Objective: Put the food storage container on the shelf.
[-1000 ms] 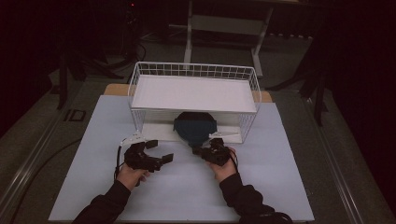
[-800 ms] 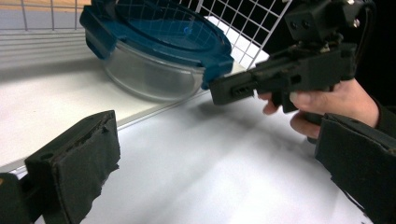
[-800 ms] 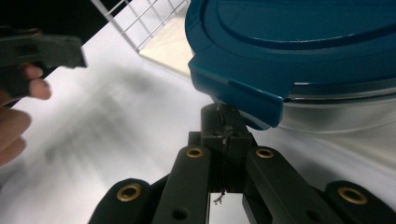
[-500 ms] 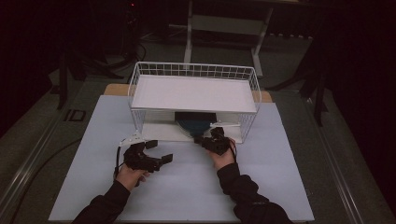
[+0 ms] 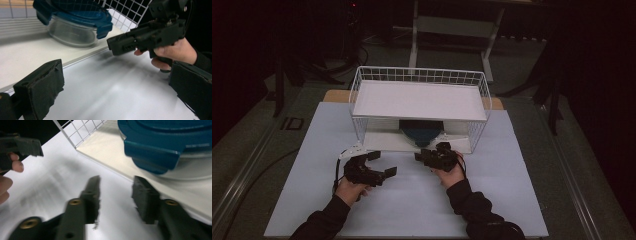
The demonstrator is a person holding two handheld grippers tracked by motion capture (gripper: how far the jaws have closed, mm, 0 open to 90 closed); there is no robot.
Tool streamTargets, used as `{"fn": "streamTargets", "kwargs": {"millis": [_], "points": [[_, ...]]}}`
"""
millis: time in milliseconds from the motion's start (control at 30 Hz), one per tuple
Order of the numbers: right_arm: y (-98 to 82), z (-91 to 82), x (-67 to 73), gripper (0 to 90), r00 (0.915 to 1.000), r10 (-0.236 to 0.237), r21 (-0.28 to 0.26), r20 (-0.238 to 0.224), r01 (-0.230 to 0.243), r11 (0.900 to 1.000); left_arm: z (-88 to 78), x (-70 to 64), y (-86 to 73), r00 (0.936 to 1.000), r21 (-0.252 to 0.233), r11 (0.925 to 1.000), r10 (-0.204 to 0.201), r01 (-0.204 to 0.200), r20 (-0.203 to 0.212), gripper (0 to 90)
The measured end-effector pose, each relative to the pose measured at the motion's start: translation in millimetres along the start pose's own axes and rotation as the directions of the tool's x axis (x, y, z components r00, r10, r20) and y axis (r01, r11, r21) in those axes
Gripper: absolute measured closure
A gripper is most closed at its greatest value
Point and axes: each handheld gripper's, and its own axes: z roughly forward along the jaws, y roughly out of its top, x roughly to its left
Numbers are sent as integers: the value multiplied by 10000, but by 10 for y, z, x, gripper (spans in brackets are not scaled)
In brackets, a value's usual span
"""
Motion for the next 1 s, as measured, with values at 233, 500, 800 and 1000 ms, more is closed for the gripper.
{"fn": "streamTargets", "kwargs": {"millis": [233,500,800,1000], "points": [[-172,-219,50,231,9978,-82,-302,-664,62,9995,-45,-148,-18,9987,111,9988,485,-486,138,5],[-359,-501,56,169,9956,-178,-509,-918,132,9986,-101,-209,-74,9983,106,9986,519,-522,280,5],[-556,-784,-36,150,9982,-275,-731,-524,236,9970,-102,-261,-169,9971,378,9970,667,-680,362,5],[-665,-911,-72,152,9990,-434,-603,-93,427,9973,-80,-272,-192,9961,461,9956,794,-811,382,5]]}}
